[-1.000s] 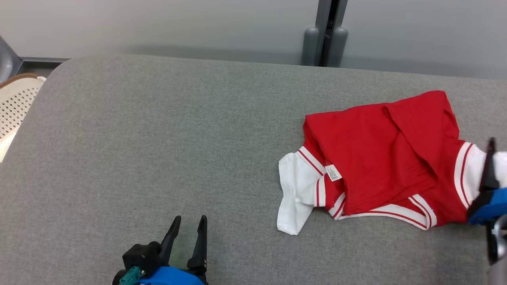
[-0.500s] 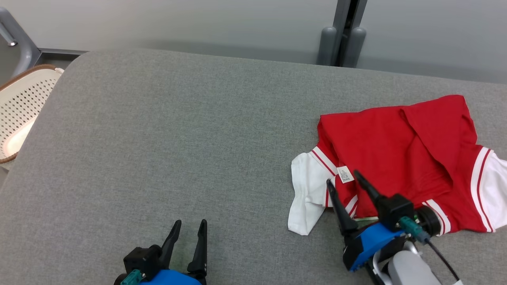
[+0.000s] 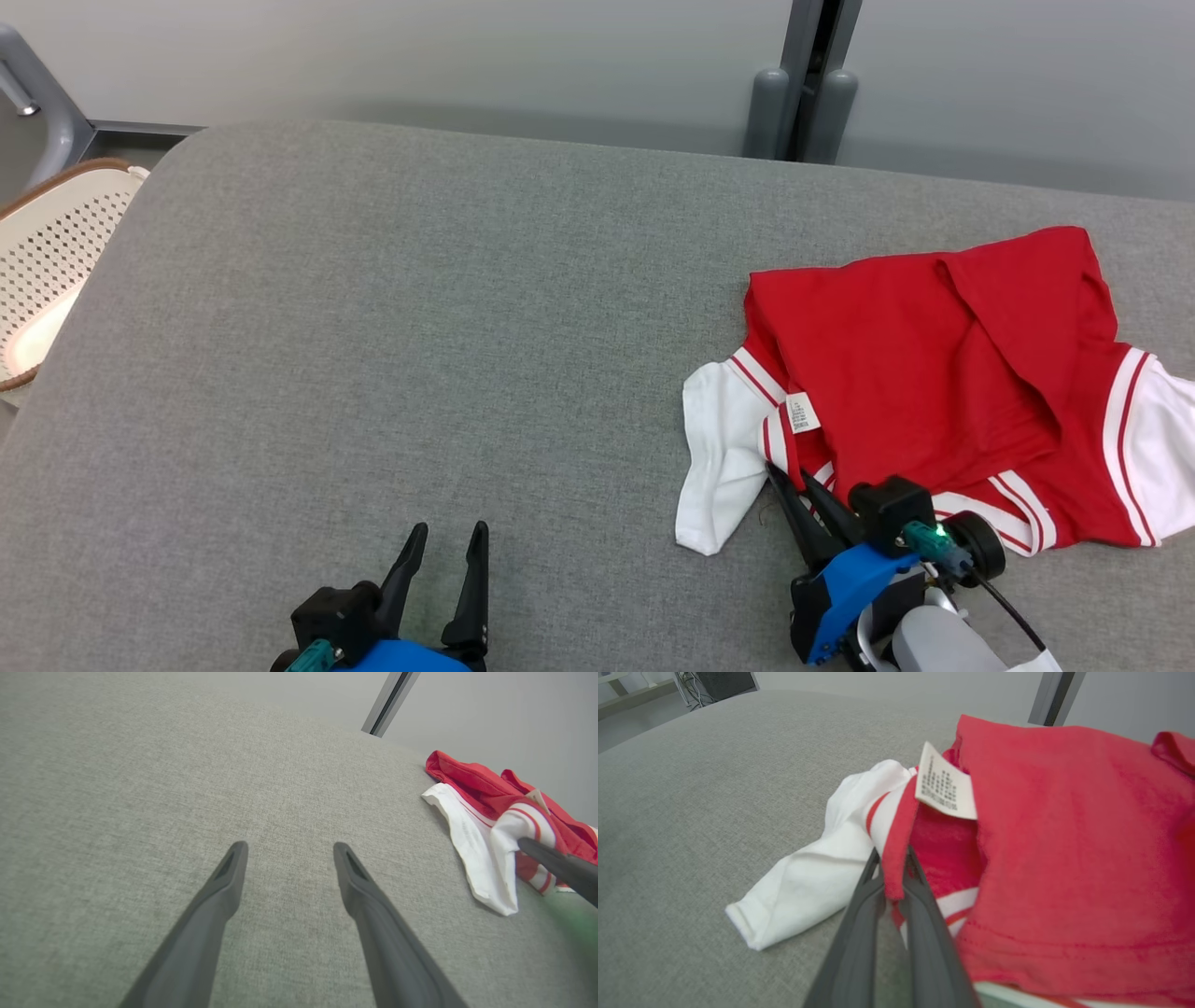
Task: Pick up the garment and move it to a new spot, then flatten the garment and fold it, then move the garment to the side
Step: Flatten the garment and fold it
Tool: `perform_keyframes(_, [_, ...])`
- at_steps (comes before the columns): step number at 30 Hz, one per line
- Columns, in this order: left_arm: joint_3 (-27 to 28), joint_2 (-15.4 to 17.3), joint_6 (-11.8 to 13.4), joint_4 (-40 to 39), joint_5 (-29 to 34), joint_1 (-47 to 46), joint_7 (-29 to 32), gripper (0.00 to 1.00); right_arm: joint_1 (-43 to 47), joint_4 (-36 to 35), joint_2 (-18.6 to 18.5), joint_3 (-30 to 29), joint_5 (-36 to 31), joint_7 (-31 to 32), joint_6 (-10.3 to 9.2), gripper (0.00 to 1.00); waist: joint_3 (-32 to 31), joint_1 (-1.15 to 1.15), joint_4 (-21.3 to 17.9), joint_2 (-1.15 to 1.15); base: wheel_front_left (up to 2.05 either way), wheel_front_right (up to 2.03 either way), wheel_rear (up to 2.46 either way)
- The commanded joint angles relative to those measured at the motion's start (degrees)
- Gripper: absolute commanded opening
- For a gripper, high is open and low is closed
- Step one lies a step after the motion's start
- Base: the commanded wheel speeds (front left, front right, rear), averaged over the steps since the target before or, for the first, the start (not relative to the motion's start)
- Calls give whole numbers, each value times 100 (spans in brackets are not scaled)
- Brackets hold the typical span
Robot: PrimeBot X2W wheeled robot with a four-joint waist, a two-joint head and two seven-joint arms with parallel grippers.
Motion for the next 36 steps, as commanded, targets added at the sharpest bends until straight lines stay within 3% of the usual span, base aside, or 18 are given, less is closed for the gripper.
perform_keyframes(1, [-15,1,-9,-28,20,-39,-28,100,66,-105,-2,-61,58,-17,-1,0,-14,0,-6,0,0,0,0])
perform_keyframes(10, [55,2,-9,-47,-13,123,-28,100,1268,-963,-700,-188,335,-17,-1,0,-146,0,-140,0,0,0,0])
perform_keyframes(17, [89,2,-9,-56,11,135,-28,100,1765,-1502,-1368,-974,448,-17,-1,0,-227,0,-333,0,0,0,0])
perform_keyframes(21, [40,3,-9,-67,27,98,-28,100,1757,-1516,-1589,-1503,360,-12,0,0,-250,0,-387,0,0,0,0])
perform_keyframes(25, [-13,2,-9,-64,18,82,-28,100,1783,-1343,-1632,-1553,431,61,-1,0,-249,0,-377,0,0,0,0])
perform_keyframes(26, [-30,2,-9,-61,12,71,-28,100,1798,-1287,-1595,-1563,497,72,-1,31,-243,0,-368,0,0,0,0])
perform_keyframes(27, [-40,1,-9,-57,2,64,-28,100,1795,-1267,-1557,-1572,554,61,-1,71,-235,0,-360,0,0,0,0])
perform_keyframes(28, [-47,2,-9,-55,-4,67,-28,100,1794,-1283,-1521,-1554,590,46,-1,90,-229,0,-351,0,0,0,0])
perform_keyframes(29, [-45,2,-9,-53,-3,84,-28,100,1783,-1331,-1464,-1556,655,26,-1,100,-218,0,-345,0,0,0,0])
perform_keyframes(36, [35,1,-9,-24,61,148,-27,100,1649,-2264,-1174,-1473,984,-16,-1,100,-143,0,-385,0,0,0,0])
